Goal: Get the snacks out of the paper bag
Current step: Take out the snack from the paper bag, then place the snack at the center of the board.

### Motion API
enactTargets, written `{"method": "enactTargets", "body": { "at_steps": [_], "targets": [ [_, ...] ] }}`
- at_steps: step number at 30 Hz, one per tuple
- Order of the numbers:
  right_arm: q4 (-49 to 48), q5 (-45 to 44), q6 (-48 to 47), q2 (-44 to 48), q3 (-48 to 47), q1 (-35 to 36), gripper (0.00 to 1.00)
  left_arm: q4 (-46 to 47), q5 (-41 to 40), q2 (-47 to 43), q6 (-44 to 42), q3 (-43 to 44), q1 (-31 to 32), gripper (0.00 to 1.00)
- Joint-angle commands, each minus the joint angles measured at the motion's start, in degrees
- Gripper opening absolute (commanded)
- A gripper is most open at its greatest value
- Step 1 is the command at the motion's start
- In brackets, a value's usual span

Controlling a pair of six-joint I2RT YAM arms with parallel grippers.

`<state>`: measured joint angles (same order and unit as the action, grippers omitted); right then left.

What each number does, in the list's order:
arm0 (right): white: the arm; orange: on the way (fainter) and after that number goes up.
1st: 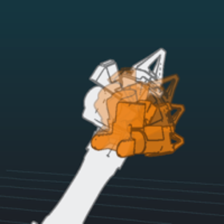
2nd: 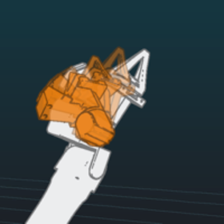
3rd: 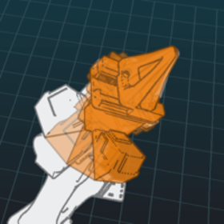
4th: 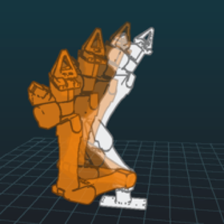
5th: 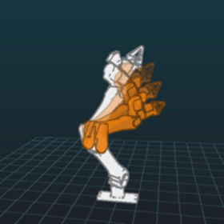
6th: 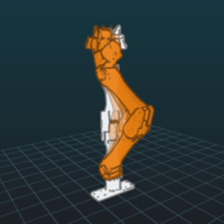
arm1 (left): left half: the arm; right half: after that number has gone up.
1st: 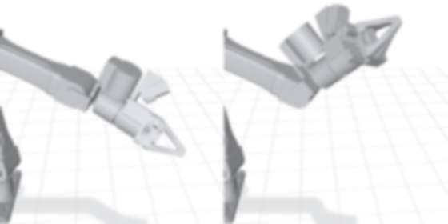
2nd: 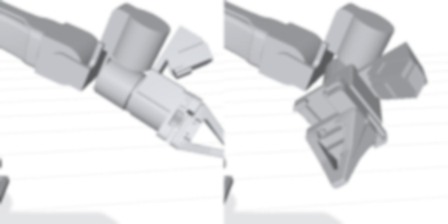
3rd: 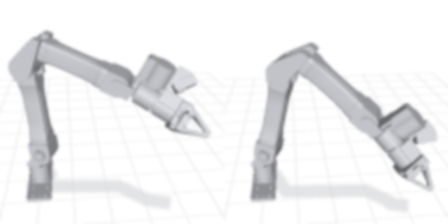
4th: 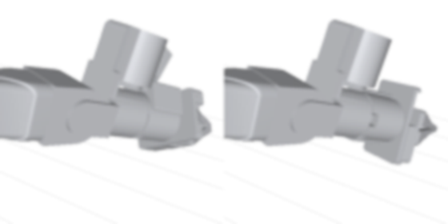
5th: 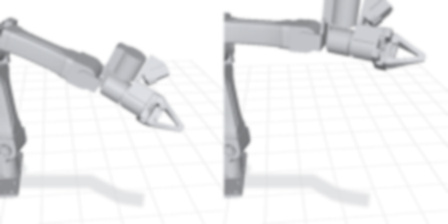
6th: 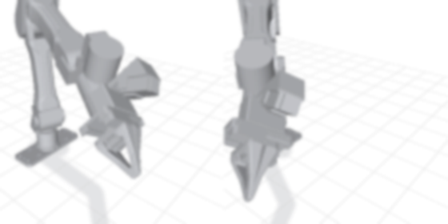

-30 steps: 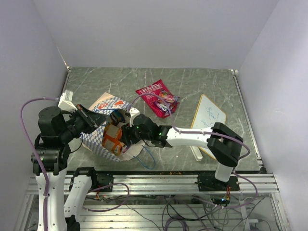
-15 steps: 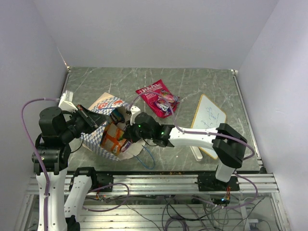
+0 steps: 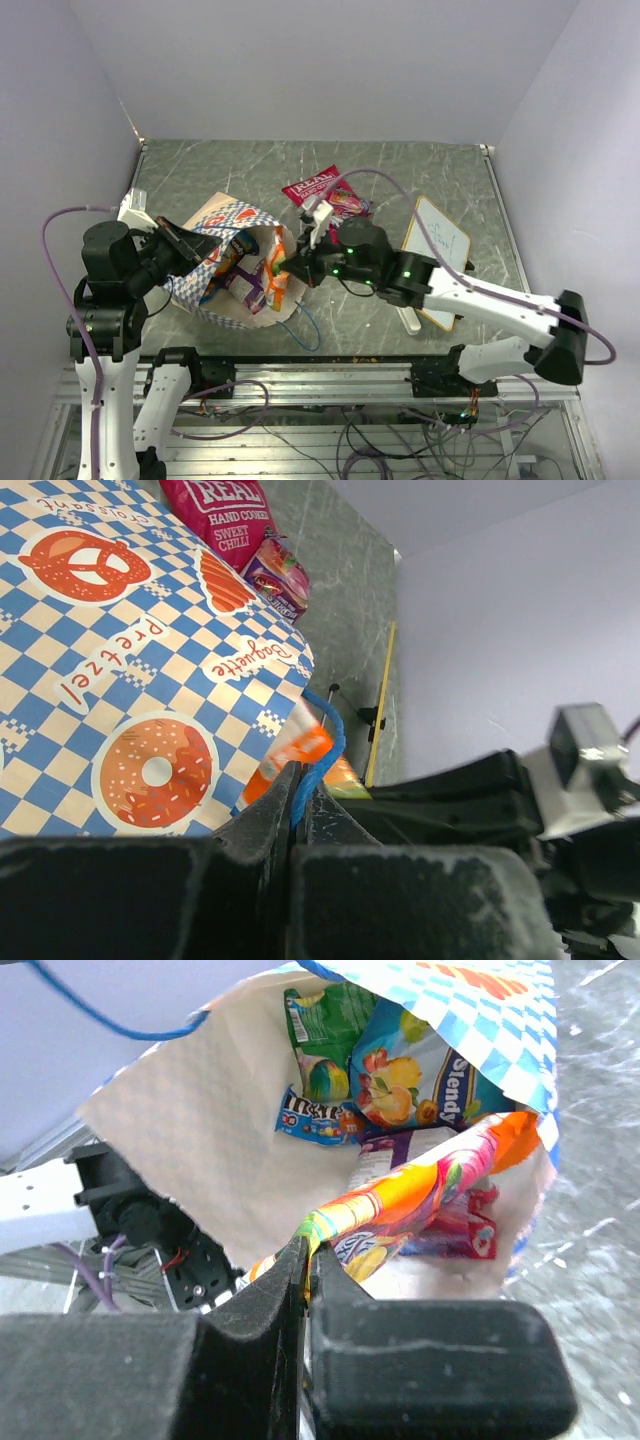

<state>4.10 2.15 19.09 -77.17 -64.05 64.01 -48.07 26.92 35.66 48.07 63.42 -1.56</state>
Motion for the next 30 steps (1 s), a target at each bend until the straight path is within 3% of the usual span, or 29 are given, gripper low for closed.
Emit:
{"method": "enactTargets", "body": {
  "at_steps": [1, 9, 12, 16, 23, 30],
  "targets": [
    [8.42, -2.11, -5.98, 8.44, -1.33, -0.37, 0.00, 0.94, -1.47, 1.16, -0.28, 0.97, 0.06, 0.07],
    [19.45, -16.06, -10.64, 15.33, -7.14, -1.26, 0.00, 0.74, -1.10, 2.60, -1.65, 0.97, 0.06, 0.07],
    [17.84, -23.82, -9.21, 15.13, -8.62, -3.44, 0.00, 1.12, -0.92, 3.13, -1.71, 0.83, 0.03, 0.07],
    [12.02, -26.60, -3.73, 12.96, -8.38, -11.35, 0.00, 1.20, -0.90, 3.69, -2.11, 0.99, 0.07, 0.07],
    [0.01, -26.21, 0.53, -0.55, -11.46, -21.60, 0.00, 1.51, -0.51, 3.32, -1.74, 0.49, 0.07, 0.07],
    [-9.44, -33.21, -5.56, -15.36, -18.40, -23.29, 0.00, 0.32, -0.67, 2.64, -1.35, 1.06, 0.02, 0.07]
  ]
}}
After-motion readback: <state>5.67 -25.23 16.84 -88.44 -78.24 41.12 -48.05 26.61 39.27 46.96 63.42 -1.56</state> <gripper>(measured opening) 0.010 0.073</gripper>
